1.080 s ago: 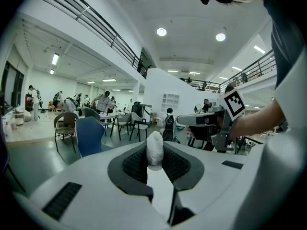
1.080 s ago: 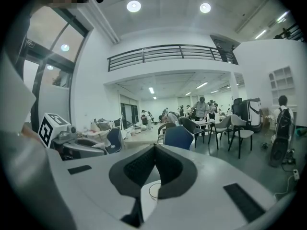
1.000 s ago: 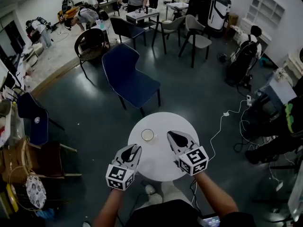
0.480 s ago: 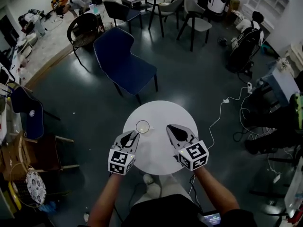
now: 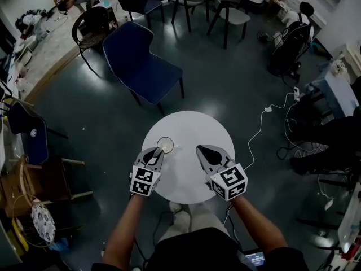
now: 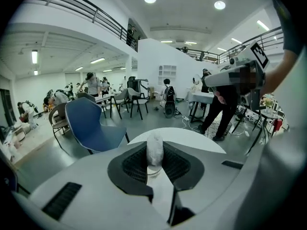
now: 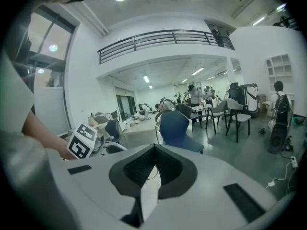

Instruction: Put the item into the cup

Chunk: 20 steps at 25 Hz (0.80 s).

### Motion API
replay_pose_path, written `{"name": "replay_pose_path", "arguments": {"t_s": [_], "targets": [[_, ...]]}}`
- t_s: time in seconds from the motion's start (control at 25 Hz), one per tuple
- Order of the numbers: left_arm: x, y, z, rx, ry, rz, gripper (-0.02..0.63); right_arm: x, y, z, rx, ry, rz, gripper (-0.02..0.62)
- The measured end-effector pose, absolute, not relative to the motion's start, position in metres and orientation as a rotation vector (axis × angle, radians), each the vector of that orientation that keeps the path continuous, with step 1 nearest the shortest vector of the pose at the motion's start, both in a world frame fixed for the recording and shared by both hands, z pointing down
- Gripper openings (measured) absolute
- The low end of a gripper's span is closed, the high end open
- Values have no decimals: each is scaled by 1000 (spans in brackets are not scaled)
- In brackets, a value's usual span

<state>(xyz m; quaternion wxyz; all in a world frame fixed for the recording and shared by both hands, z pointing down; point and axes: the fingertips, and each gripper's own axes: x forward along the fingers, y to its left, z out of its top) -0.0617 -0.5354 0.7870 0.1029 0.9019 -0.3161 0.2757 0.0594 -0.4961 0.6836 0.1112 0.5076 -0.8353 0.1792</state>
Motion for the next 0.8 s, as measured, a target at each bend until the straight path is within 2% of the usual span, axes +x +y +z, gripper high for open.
{"name": "replay_pose_path", "arguments": {"t_s": [0.32,0.8], "targets": [[-46,-560,830,2639,-891,943,69,70,-499,708,1498,-2427,579,17],[-21,-587,868,2585,-879,975,69,91,-505,733,1500,-2388,646,17]]}}
